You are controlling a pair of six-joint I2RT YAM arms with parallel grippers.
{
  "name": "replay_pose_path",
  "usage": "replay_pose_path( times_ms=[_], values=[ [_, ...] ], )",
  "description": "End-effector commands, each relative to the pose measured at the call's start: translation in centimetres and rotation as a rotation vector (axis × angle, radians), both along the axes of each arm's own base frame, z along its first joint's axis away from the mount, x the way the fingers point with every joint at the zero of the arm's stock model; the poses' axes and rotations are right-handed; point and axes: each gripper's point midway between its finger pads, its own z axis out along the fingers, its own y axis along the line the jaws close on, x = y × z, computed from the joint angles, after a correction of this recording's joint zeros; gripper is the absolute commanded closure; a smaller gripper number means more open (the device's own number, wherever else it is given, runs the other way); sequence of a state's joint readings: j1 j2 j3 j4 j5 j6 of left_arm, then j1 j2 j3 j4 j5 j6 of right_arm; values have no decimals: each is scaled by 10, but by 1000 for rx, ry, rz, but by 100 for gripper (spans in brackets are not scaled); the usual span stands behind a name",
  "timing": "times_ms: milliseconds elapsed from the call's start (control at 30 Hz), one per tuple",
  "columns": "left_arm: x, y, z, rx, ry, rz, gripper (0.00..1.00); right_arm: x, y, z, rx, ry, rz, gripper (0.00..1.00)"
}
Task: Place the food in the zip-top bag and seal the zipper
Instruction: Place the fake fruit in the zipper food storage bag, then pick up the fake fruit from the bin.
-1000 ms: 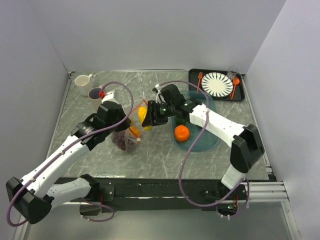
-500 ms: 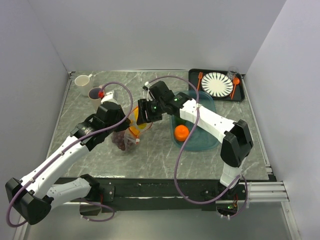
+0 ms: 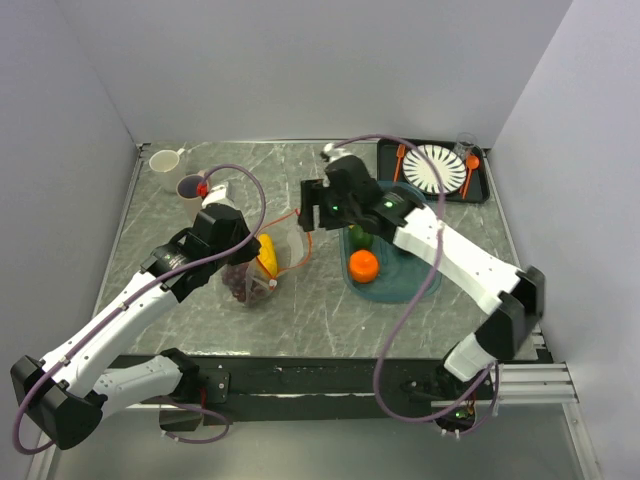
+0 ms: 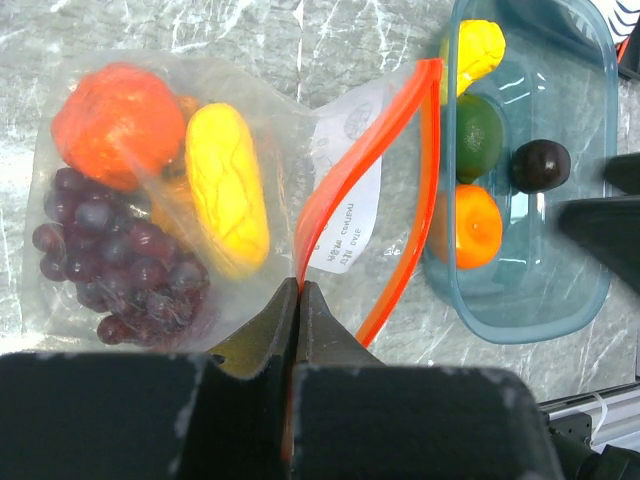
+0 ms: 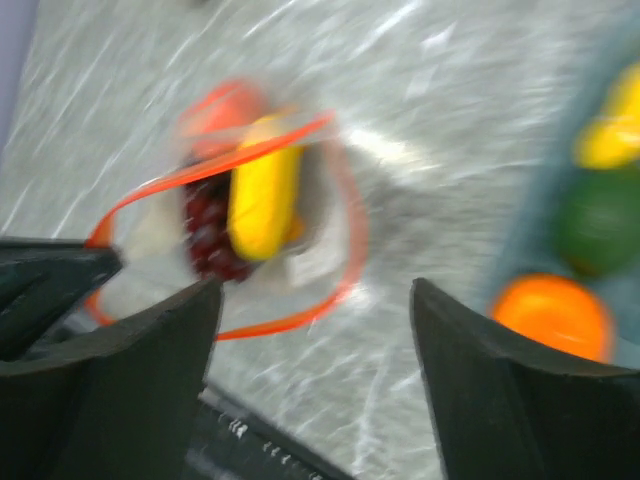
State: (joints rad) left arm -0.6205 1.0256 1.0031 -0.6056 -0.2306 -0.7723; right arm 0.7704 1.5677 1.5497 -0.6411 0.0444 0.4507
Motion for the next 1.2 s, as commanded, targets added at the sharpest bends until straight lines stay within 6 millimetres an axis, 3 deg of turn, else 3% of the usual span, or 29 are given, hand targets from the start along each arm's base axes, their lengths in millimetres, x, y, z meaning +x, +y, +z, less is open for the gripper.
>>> replay_pose_path(
  times_ms=[0,33,100,133,200,233,333,700,933,1167],
  values=[
    [6,-4,20,-41,-52,2,99,15,-77,10,-126,-123,-293,1],
    [5,-5,20,-42,-50,-7,99,15,-86,10,-124,-127,-314,0],
    [7,-6,19,-36,-46,-6,99,12,-100,-9,-116,-67,-341,0],
    [7,-7,18,-36,-41,-7,99,15,-117,-19,-104,-33,-382,0],
    [8,-7,18,-37,-40,-9,99,12,-123,-31,-51,41,-397,0],
    [8,-8,18,-40,-43,-12,99,14,-137,-40,-46,68,-426,0],
    [7,-9,17,-41,-40,-19,99,8,-141,-55,-34,125,-426,0],
    [7,-10,16,-37,-37,-22,99,-1,-146,-104,84,282,-431,0],
    [7,-11,13,-42,-32,-25,99,-11,-135,-137,145,389,-384,0],
    [8,-10,15,-35,-33,-23,99,-10,-127,-156,187,438,-389,0]
  ],
)
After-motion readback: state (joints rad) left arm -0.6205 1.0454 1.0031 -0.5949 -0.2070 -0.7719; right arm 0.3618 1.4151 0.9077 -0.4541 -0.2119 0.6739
